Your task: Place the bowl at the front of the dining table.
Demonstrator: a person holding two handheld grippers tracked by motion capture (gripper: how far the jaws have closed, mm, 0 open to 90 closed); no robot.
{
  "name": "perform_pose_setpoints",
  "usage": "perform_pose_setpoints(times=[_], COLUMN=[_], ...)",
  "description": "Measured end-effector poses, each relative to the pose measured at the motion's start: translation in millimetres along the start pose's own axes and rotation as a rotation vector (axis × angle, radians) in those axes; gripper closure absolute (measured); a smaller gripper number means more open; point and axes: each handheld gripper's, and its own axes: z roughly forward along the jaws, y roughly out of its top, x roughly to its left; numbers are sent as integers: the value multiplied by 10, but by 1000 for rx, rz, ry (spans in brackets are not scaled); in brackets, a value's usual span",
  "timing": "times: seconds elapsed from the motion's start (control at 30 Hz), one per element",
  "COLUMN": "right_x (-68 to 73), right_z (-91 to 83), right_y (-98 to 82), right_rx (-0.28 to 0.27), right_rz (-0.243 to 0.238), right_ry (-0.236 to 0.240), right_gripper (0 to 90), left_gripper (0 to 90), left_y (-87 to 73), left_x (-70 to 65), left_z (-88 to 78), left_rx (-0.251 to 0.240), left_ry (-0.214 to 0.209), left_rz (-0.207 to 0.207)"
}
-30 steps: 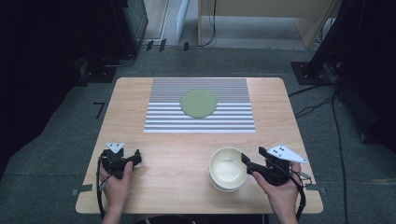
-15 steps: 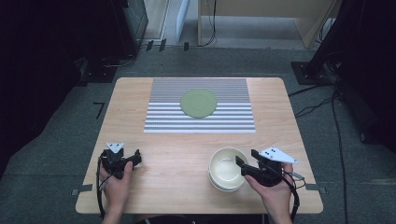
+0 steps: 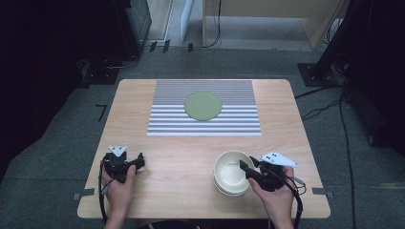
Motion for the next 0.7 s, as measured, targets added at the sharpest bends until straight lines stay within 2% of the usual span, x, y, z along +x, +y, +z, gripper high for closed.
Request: perform_pose_setpoints(times=[0.1, 0.13, 0.27, 0.3, 0.33, 0.4, 0.47, 0.57, 0.6, 0.63, 0.7], right_x=[2, -2, -29, -27, 0, 10, 6, -30, -41, -17, -7], right_z=[3, -1, -5, -4, -3, -2, -6, -25, -48, -62, -63], right_y=[-6, -12, -15, -17, -23, -23, -29, -37, -26, 5, 7], right_rx=[3, -2, 1, -1, -3, -3, -8, -28, -49, -44, -45], right_rz=[-3, -20, -45, -56, -93, -109, -110, -93, -79, -105, -116], right_ry=[-7, -35, -26, -29, -50, -57, -56, -30, -2, -12, -18], right_gripper=[690, 794, 807, 811, 822, 824, 834, 841, 833, 834, 834], left_gripper=[130, 130, 130, 130, 130, 130, 130, 130, 130, 130, 130], left_y=[0, 0, 0, 0, 1, 0, 1, 1, 1, 2, 2], left_x=[0, 0, 0, 0, 0, 0, 0, 1, -2, -7, -7], left_z=[-1, -1, 0, 0, -1, 0, -1, -1, 1, 1, 1], left_rx=[1, 1, 0, 0, 1, 0, 1, 1, 1, 1, 0], left_ry=[0, 0, 0, 0, 0, 0, 0, 0, 0, -1, -1], left_rz=[0, 0, 0, 0, 1, 0, 0, 0, 0, 0, 0])
